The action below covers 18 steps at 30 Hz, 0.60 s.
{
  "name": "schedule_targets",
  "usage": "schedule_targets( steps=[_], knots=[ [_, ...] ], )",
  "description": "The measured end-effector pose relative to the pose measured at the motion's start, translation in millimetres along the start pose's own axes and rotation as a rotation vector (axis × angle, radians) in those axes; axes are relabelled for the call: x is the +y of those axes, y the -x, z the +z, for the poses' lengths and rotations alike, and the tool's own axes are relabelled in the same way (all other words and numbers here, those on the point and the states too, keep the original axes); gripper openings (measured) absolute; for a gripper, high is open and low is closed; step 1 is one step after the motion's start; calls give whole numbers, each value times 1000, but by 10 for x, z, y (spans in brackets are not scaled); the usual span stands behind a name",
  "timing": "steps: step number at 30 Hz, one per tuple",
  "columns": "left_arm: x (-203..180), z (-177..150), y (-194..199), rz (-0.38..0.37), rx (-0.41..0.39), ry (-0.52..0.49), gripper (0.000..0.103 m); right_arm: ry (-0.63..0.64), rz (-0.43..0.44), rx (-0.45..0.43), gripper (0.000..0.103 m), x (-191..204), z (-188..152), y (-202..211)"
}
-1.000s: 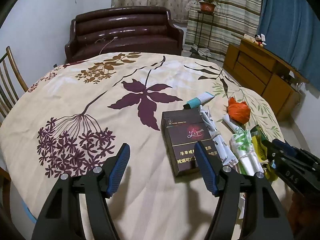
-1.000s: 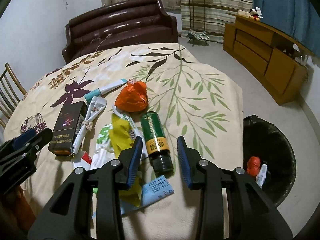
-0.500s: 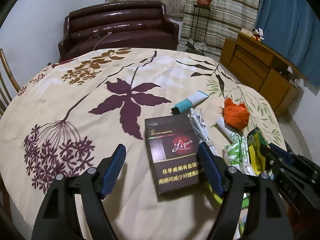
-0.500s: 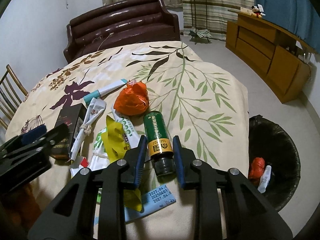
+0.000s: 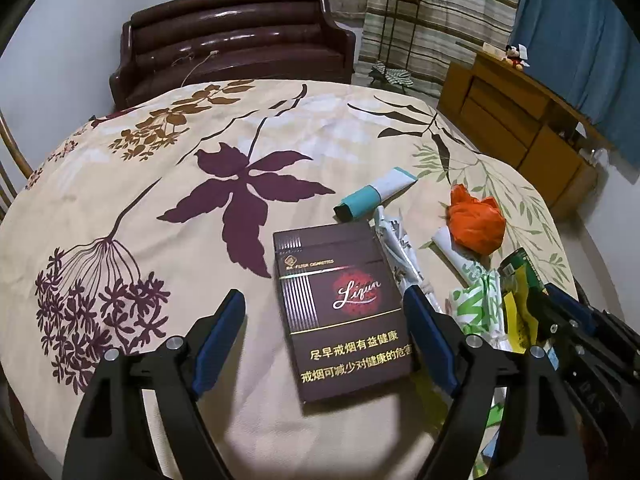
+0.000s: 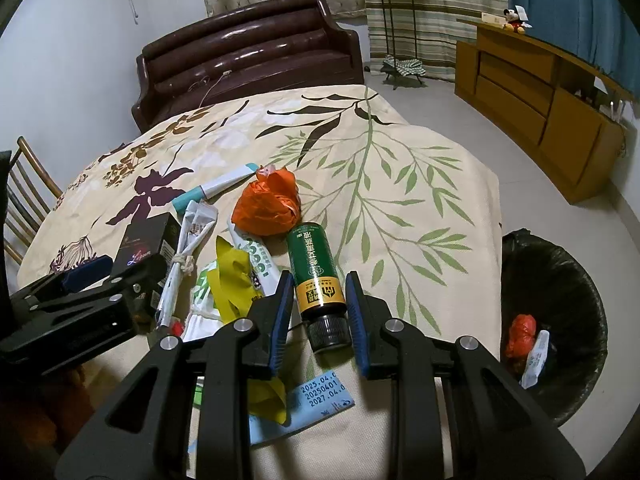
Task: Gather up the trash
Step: 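Grasp the green bottle with the right gripper while the left grasps the dark cigarette box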
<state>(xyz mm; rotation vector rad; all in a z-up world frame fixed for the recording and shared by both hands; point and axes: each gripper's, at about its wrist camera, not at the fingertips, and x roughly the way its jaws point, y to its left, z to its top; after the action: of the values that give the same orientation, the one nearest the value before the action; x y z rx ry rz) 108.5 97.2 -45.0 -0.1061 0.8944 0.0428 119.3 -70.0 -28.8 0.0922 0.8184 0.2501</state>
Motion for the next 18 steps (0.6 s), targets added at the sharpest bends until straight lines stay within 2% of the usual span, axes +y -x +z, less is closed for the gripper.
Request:
schedule_targets(
  steps=[2, 4, 18],
  knots=[
    [13, -32, 12, -38, -1, -10, 60, 0, -2, -2, 26, -1, -1, 2],
    [22, -54, 21, -59, -4, -14, 60, -1, -5, -5, 26, -7, -12, 4],
    [102, -144, 323, -55, -81, -18, 59, -28, -24, -72, 26, -93, -48, 235]
  ],
)
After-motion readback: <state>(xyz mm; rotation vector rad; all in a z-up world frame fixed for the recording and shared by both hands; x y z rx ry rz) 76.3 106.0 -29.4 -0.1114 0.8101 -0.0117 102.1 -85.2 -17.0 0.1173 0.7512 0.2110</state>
